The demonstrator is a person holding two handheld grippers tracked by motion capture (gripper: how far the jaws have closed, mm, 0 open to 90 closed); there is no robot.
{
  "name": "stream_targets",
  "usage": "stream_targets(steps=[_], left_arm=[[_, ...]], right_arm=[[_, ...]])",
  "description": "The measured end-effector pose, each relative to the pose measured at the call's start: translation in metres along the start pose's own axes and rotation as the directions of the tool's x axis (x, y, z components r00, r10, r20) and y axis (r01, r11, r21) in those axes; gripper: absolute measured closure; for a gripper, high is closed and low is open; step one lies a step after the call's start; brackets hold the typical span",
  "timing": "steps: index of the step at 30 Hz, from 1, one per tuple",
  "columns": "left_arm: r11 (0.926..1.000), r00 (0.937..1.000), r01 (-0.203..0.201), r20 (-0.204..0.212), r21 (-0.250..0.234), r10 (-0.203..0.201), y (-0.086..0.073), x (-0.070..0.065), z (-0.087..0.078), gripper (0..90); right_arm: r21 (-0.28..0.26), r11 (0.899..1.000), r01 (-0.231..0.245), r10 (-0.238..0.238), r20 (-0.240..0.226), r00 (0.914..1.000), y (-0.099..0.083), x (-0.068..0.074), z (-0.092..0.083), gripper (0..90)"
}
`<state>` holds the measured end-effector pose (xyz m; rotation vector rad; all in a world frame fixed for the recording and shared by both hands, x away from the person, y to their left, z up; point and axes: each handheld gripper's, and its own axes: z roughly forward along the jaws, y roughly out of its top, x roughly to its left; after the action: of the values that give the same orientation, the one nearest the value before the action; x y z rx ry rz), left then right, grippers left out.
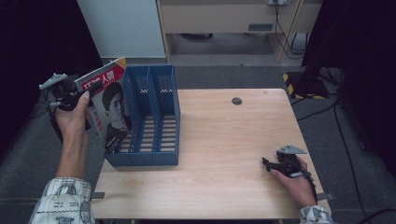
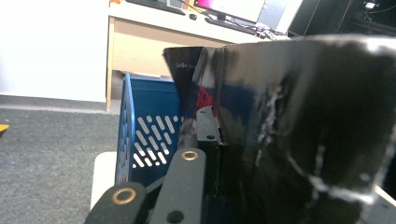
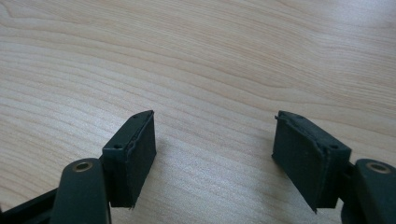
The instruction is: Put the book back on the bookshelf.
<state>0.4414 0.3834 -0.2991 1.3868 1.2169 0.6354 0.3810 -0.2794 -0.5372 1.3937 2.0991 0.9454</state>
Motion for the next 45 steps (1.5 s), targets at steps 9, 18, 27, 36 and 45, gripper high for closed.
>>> stream_targets(steps=[9,18,27,36,45], left_arm=[[0.9983,1.0,0.0,-0.004,-0.059,0.0,-0.003,-0.003,-0.001,85.1],[0.9953,1.0,0.003,-0.001,-0.097,-0.003,-0.013,-0.002,0.0,84.9],[0.9934,0.9998,0.016,0.01,-0.113,-0.015,-0.025,0.0,0.001,84.6],[0.9918,0.9994,0.026,0.027,-0.126,-0.023,-0.033,0.0,-0.001,84.4],[0.9889,0.9989,0.043,0.028,-0.142,-0.039,-0.038,0.003,-0.004,84.4]], right_arm=[[0.0,1.0,0.0,0.0,0.0,1.0,0.0,0.0,0.0,29.9],[0.0,1.0,-0.002,0.002,0.0,1.0,0.0,0.0,0.0,29.9],[-0.001,1.0,-0.002,0.002,0.001,1.0,0.0,0.0,0.0,29.9],[-0.001,1.0,-0.002,0.002,0.001,1.0,0.0,0.0,0.0,30.0],[-0.003,1.0,-0.004,0.004,0.002,1.0,0.0,0.001,0.0,30.0]])
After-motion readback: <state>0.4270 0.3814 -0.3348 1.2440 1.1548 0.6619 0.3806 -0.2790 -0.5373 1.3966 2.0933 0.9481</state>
